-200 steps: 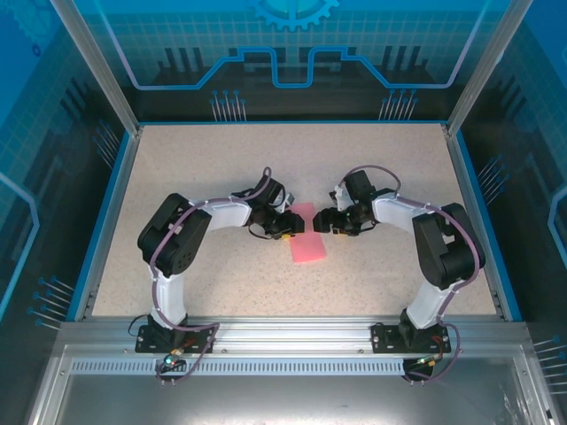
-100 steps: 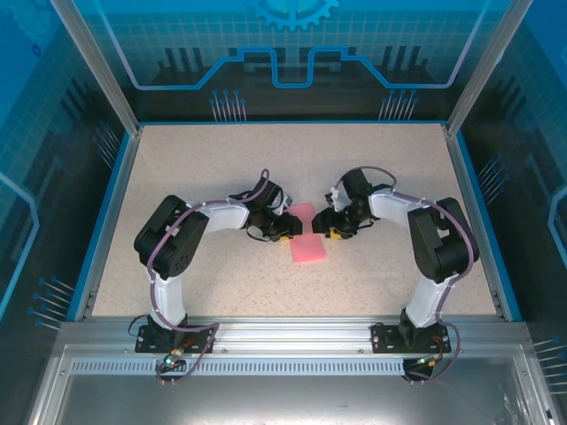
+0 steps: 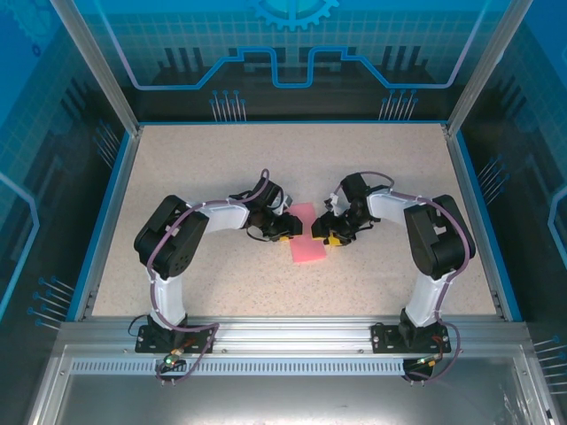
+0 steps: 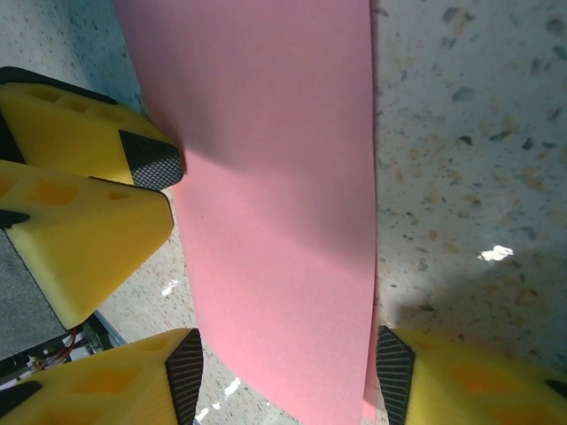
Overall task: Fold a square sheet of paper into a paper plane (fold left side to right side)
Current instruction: Fold the triangle a second time at the center of the table.
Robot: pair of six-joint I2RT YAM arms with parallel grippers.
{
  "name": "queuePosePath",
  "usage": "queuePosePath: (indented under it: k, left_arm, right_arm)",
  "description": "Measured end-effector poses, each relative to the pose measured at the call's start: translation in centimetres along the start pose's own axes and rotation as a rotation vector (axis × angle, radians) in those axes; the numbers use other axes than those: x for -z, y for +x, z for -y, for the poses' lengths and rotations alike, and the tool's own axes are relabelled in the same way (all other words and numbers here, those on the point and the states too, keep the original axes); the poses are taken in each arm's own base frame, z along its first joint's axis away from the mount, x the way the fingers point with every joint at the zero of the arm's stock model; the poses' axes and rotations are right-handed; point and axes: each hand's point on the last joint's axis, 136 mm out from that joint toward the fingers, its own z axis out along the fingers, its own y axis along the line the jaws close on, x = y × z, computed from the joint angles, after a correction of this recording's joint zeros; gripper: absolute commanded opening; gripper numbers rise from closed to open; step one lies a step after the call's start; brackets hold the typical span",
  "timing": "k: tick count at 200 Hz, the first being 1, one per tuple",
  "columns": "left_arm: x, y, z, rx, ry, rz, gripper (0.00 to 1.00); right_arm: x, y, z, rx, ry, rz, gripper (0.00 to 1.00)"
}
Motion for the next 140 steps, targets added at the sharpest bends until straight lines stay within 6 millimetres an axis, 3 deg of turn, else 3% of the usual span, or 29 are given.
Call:
queuePosePath:
  k: [140]
  left_arm:
    - [-0.03, 0.0, -0.01, -0.002, 0.003, 0.003, 0.43]
  right_arm:
    - [-0.63, 0.47, 0.03, -0.034, 0.007, -0.023, 0.57]
